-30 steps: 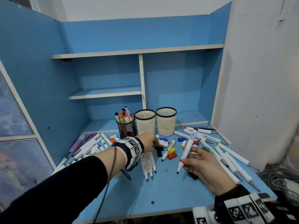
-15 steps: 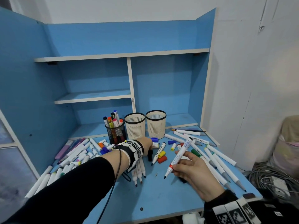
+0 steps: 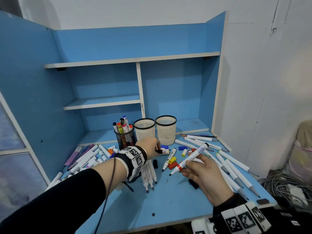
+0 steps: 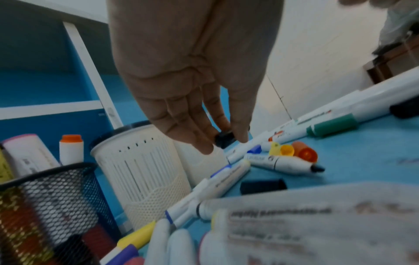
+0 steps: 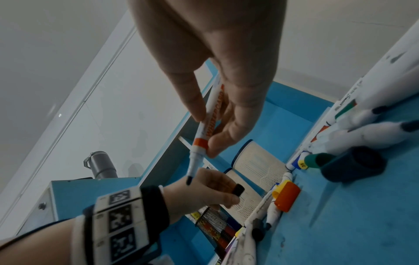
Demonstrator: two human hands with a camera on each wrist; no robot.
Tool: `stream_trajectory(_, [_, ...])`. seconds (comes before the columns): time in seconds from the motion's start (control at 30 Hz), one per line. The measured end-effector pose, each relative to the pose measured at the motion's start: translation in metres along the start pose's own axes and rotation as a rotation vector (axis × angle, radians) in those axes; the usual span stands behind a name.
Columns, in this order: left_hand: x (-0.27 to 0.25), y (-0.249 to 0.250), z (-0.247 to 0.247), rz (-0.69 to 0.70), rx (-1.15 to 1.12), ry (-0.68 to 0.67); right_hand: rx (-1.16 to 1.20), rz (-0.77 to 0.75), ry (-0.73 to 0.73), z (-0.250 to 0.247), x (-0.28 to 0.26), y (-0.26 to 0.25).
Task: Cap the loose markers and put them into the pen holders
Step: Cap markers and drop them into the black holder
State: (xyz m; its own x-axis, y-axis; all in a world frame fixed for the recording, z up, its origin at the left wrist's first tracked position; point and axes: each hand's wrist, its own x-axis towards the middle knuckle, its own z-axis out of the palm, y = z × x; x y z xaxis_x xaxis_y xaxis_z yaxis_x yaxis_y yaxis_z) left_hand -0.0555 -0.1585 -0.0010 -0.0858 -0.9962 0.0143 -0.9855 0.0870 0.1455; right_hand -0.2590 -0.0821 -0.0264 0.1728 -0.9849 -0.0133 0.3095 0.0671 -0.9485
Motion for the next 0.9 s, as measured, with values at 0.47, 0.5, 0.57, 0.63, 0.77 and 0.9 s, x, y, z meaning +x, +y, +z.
stream_trajectory(0.47, [-0.082,-0.059,-0.013,-0.085,-0.091,0.035,0.147,-0.053,0.01,0.023,-0.005,0.02])
stream_trajectory(0.5, [-0.085,-0.069,-0.013,-0.123,-0.099,0.038,0.146,-0.042,0.008,0.024,-0.005,0.023])
stream_trajectory(0.57, [-0.088,-0.09,-0.012,-0.192,-0.12,0.026,0.149,-0.018,0.006,0.026,-0.005,0.031])
stream_trajectory(0.63, [-0.09,-0.109,-0.012,-0.27,-0.117,0.009,0.155,0.009,0.0,0.026,-0.005,0.039])
stream_trajectory(0.77, [-0.09,-0.133,-0.004,-0.384,-0.117,-0.001,0.169,0.056,0.003,0.024,-0.002,0.056])
stream_trajectory(0.9, [-0.084,-0.138,0.005,-0.406,-0.139,-0.008,0.206,0.08,0.033,0.023,0.0,0.073])
